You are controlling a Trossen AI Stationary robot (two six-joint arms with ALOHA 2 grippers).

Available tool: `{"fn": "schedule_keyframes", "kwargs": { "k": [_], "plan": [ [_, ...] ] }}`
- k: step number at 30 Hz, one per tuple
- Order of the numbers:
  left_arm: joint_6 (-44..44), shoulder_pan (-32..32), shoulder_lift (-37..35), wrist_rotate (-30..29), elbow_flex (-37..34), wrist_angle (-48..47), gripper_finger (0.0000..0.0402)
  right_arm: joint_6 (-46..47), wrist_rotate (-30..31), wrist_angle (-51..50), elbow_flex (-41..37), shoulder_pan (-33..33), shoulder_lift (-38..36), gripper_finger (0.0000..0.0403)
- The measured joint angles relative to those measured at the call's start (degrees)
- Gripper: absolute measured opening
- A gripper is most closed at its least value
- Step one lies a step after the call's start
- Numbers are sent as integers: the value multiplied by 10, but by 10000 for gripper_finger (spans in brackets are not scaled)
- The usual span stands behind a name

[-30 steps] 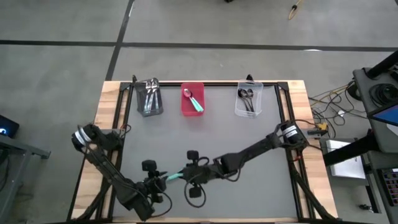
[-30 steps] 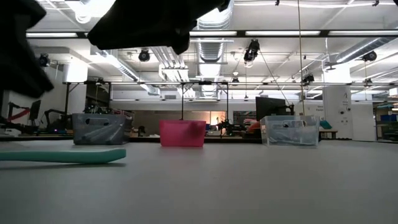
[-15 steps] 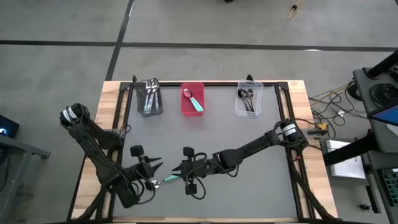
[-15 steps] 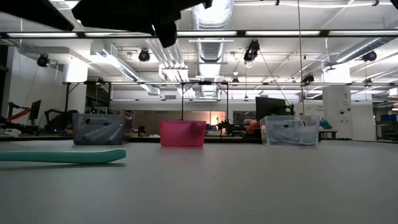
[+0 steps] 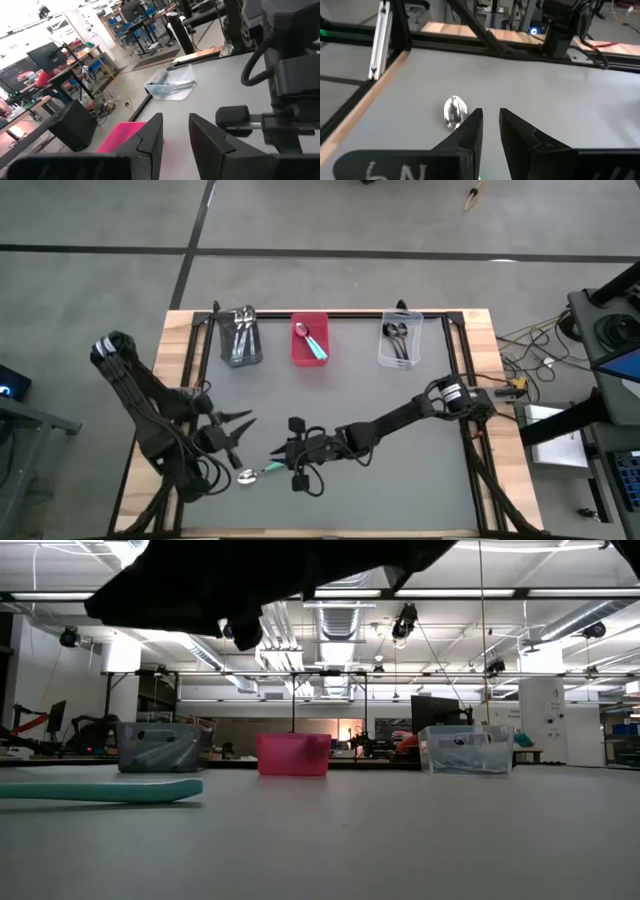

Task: Sort silverware by color (type)
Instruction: Put the blue spoon into the red bin

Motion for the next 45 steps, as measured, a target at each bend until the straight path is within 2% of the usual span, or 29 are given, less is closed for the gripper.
{"fn": "schedule_keyframes", "kwargs": {
  "k": [7,11,18,25,30,33,40,45],
  "plan": [
    [3,1,-24,-17,0,-1,76,11,-8,4,17,0,17,56],
    [3,1,-26,-20,0,-1,76,25,-36,2,30,0,35,56],
    [3,2,-13,-30,0,-1,76,33,-52,-10,67,-1,80,56],
    [8,2,-10,-44,0,-1,76,31,-61,-165,146,-4,115,56],
    [47,2,-11,-47,0,-1,76,14,-61,-293,196,-4,122,56],
    [67,2,-14,-68,0,-1,76,9,-60,-343,229,-4,120,56],
    [78,2,-19,-81,0,-2,76,-6,-63,-356,255,-4,120,61],
    [79,1,-18,-79,0,-1,76,-1,-65,-353,255,-4,125,105]
  ]
}}
